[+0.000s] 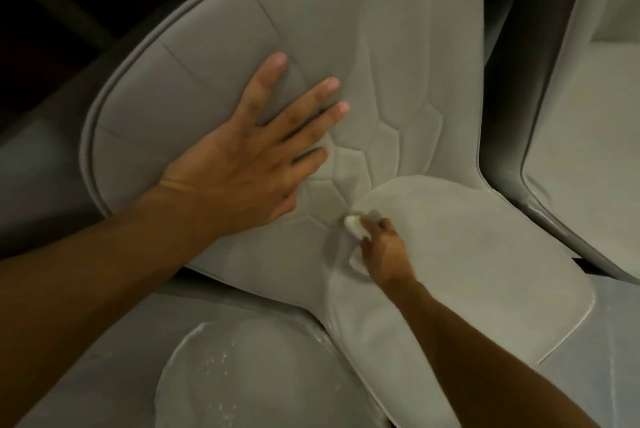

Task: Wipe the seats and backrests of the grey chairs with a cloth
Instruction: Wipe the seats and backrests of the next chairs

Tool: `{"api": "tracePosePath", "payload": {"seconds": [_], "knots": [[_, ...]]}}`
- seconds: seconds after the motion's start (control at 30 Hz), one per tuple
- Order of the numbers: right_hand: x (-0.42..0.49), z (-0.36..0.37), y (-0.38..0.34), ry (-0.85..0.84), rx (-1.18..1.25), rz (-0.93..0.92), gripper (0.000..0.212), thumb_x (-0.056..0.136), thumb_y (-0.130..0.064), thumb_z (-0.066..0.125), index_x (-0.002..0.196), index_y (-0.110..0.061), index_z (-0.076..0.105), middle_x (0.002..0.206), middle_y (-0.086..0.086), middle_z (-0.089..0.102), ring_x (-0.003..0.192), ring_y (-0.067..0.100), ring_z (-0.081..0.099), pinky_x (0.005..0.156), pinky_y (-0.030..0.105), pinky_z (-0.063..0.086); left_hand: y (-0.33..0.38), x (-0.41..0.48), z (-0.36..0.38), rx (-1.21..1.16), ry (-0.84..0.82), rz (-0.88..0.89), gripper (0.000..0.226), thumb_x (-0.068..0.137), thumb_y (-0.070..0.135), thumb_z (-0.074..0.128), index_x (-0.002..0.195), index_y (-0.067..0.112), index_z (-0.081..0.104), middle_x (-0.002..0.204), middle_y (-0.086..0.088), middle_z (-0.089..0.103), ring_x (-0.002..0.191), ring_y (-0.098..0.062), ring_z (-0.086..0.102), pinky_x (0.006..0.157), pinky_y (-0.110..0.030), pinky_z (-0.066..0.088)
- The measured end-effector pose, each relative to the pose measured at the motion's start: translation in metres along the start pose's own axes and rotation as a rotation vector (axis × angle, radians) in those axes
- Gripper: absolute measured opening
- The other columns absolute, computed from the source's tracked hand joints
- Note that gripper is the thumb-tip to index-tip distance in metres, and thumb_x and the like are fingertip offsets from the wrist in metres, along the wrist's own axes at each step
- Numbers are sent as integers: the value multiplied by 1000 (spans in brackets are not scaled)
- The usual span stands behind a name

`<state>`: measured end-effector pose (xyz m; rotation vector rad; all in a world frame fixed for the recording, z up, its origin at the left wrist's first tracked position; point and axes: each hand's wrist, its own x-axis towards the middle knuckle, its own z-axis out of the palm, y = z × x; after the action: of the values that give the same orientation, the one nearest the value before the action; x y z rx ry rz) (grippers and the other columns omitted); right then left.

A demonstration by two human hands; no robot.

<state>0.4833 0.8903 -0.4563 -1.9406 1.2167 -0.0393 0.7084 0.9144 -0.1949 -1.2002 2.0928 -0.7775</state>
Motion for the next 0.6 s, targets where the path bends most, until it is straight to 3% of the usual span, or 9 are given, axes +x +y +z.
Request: {"api": "tracePosePath", "payload": {"seconds": [0.1, 0.13, 0.23, 0.37, 0.43, 0.5, 0.6], "knots": [[22, -32, 11, 323, 142, 210, 42, 94, -19, 53, 133, -4, 56, 115, 24, 52, 96, 41, 57, 94, 35, 41, 0, 1, 2, -37, 43, -14, 57, 99, 44, 31, 149, 23, 49, 167, -23, 11, 153, -48, 5, 108, -77, -20], [29, -39, 11, 358, 164, 251, 40, 96, -16, 55, 134, -3, 54, 118, 24, 50, 98, 42, 56, 95, 36, 42, 1, 1, 3, -40, 51, -17, 57, 99, 44, 31, 149, 23, 49, 167, -22, 12, 153, -47, 6, 109, -77, -20], [43, -34, 8, 278, 140, 288, 41, 95, -16, 54, 135, -5, 52, 126, 22, 48, 103, 44, 57, 97, 37, 42, 2, 0, 4, -40, 36, -11, 58, 99, 46, 31, 150, 23, 46, 168, -23, 8, 153, -48, 2, 108, -77, -20], [15, 4, -5, 9, 103, 114, 57, 84, -28, 45, 138, -13, 56, 132, 21, 50, 112, 41, 57, 104, 39, 43, 2, -1, 6, -28, 17, -14, 62, 98, 49, 31, 153, 24, 42, 168, -23, 2, 154, -47, 0, 107, -77, -21], [-3, 7, -10, -61, 74, 70, 51, 88, -25, 50, 138, -15, 56, 136, 18, 49, 117, 39, 56, 106, 36, 41, 2, -1, 5, -49, 35, -26, 63, 97, 48, 34, 153, 22, 44, 168, -23, 5, 154, -46, 2, 109, -77, -19], [-11, -3, -12, -33, 87, 62, 45, 92, -17, 55, 137, -17, 56, 134, 15, 49, 116, 36, 57, 103, 34, 42, 1, -1, 6, -147, 74, -36, 57, 98, 40, 38, 148, 17, 51, 167, -23, 11, 154, -45, 7, 112, -75, -16], [-6, -45, 4, 208, 197, 295, 44, 96, -17, 51, 140, -22, 48, 132, 10, 46, 113, 30, 51, 88, 30, 41, 1, 0, 8, -263, 153, -67, 55, 92, 35, 45, 139, 10, 59, 166, -23, 19, 154, -43, 15, 115, -73, -9]]}}
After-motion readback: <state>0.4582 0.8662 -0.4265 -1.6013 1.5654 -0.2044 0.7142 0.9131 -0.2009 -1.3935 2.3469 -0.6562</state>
